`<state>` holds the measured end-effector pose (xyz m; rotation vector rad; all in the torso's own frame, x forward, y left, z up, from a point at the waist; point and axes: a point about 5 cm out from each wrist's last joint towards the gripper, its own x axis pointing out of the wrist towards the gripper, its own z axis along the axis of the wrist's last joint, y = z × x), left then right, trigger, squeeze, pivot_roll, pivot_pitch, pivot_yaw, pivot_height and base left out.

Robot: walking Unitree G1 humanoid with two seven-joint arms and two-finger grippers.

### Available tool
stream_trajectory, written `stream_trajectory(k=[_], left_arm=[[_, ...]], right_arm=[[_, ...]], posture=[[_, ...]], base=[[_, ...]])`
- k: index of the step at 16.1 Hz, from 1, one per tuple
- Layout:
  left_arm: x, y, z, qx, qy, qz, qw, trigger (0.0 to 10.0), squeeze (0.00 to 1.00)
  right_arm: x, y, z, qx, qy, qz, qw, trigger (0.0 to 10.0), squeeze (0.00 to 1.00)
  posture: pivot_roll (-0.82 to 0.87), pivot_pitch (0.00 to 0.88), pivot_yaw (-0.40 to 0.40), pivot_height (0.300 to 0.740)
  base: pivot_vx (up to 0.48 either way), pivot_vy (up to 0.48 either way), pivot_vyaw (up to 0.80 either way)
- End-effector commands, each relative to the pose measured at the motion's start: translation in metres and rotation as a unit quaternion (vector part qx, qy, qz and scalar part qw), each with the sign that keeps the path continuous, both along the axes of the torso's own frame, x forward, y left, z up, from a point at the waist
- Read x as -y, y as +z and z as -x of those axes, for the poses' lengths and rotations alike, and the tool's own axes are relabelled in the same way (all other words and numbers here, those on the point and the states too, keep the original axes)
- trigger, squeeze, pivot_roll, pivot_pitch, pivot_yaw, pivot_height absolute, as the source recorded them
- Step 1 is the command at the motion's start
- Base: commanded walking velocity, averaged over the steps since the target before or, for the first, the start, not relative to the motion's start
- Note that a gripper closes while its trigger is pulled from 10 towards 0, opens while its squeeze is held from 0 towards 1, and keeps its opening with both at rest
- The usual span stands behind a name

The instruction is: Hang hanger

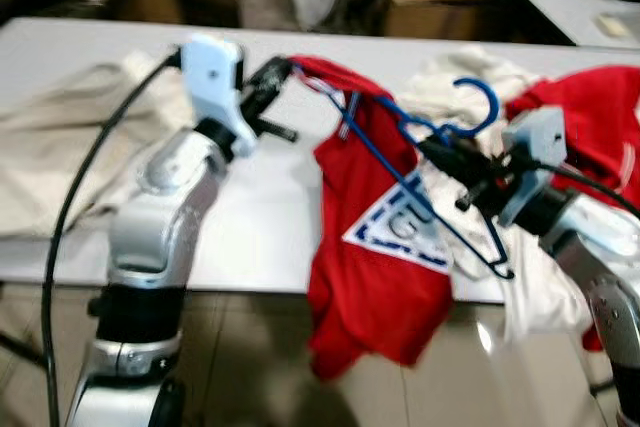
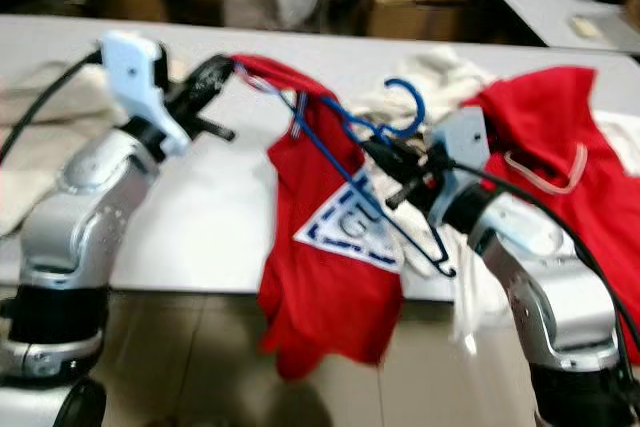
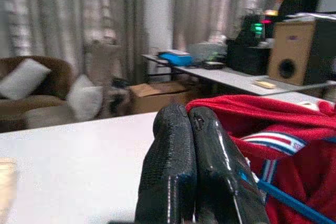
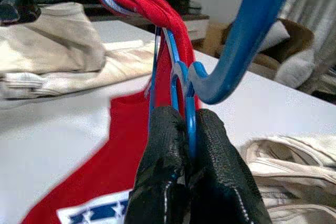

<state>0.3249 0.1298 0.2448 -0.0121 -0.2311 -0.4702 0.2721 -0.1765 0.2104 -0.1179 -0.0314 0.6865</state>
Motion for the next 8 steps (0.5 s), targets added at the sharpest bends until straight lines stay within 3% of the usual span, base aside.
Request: stream_trajectory(k=[1, 8], left_arm=[[0.0044, 0.0012, 0.0016, 0.003, -0.007, -0.004, 1.000, 10.0, 0.00], [0.0102, 0.0006, -0.0006, 0.003, -0.018, -0.006, 1.000, 10.0, 0.00]], right_arm=[[0.0035, 0.0051, 0.0000, 0.013, -0.007, 0.000, 1.000, 10.0, 0.00], [0.0044, 0.0023, 0.0001, 0.010, -0.022, -0.005, 1.000, 10.0, 0.00]], posture=[[-0.14, 0.000, -0.020, 0.740], [-0.15, 0.000, -0.010, 0.740]], base=[[0.000, 0.000, 0.00], [0.034, 0.000, 0.00]])
